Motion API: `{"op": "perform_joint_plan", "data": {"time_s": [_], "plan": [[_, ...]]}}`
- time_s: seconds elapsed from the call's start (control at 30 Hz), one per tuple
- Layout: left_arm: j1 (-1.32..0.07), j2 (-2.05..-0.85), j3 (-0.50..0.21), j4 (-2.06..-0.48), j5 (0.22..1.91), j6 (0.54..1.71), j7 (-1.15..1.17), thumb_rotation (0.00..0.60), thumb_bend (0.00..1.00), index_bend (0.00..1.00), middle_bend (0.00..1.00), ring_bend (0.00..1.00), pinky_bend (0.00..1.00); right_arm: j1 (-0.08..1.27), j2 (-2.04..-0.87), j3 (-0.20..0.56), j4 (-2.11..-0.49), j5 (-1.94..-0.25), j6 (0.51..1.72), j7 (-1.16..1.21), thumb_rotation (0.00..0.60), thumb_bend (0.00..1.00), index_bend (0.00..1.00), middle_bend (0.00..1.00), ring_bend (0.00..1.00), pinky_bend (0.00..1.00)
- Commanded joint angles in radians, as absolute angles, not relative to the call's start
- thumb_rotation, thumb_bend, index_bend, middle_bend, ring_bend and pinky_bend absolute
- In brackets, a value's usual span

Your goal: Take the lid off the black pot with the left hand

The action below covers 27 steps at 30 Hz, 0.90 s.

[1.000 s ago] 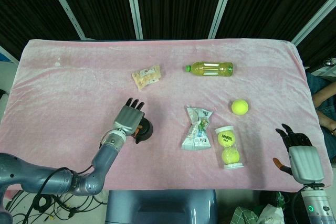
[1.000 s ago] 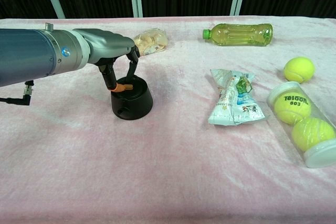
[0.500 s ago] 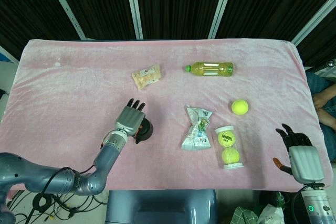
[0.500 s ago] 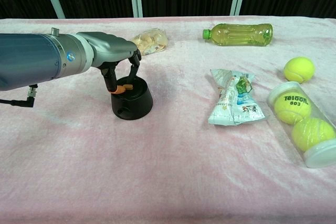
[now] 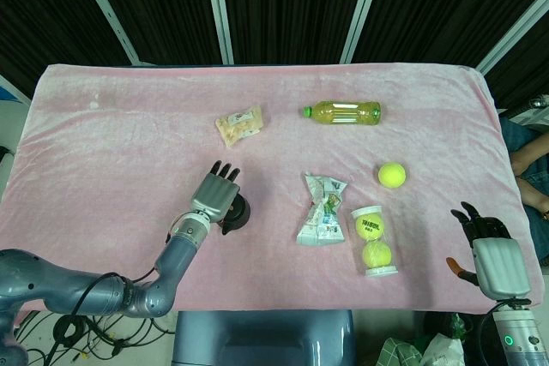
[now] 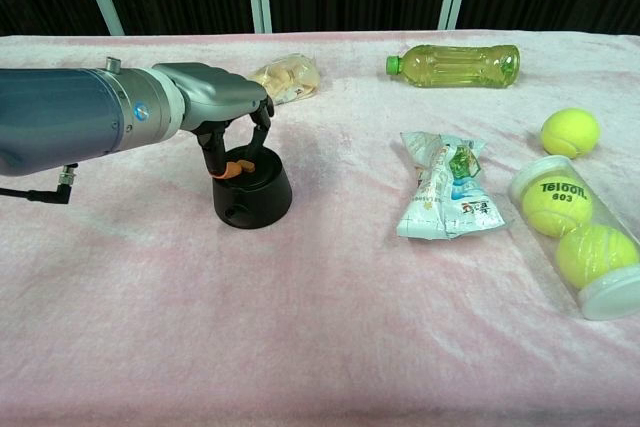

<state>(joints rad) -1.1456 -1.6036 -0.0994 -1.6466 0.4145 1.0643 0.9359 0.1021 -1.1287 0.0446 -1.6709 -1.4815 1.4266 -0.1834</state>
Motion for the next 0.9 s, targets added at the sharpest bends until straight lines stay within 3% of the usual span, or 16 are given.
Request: {"op": "perform_joint_plan", "data": {"time_s": [0.03,0.6,0.9], "plan": [[-1.144,-1.604,-0.099,-1.648,0.424,1.060,0.931,0.600,0.48,0.58,0.10,0.00,0.00,0.102,-1.128,0.045,-1.671,-1.481,1.427,-0.183,0.600,0.11,0.19,0.10,0.27,0.22],[-1.081,-1.482,-0.152,-1.774,0.584,1.055,0.756,0.600,0.49,0.59,0.12,0.00,0.00,0.101,-1.129,0.043,-1.674,-1.480,1.425,-0.184,0.600,0.11,0.19,0.10,0.27,0.22],[-1.006,-1.315,-0.088,-1.862,0.637,1.069,0.717,0.600,0.49,0.59,0.12,0.00,0.00,0.102,-1.129,0.044,-1.676,-1.475,1.420,-0.183,0.600,0.11,0.19,0.10,0.27,0.22]]}}
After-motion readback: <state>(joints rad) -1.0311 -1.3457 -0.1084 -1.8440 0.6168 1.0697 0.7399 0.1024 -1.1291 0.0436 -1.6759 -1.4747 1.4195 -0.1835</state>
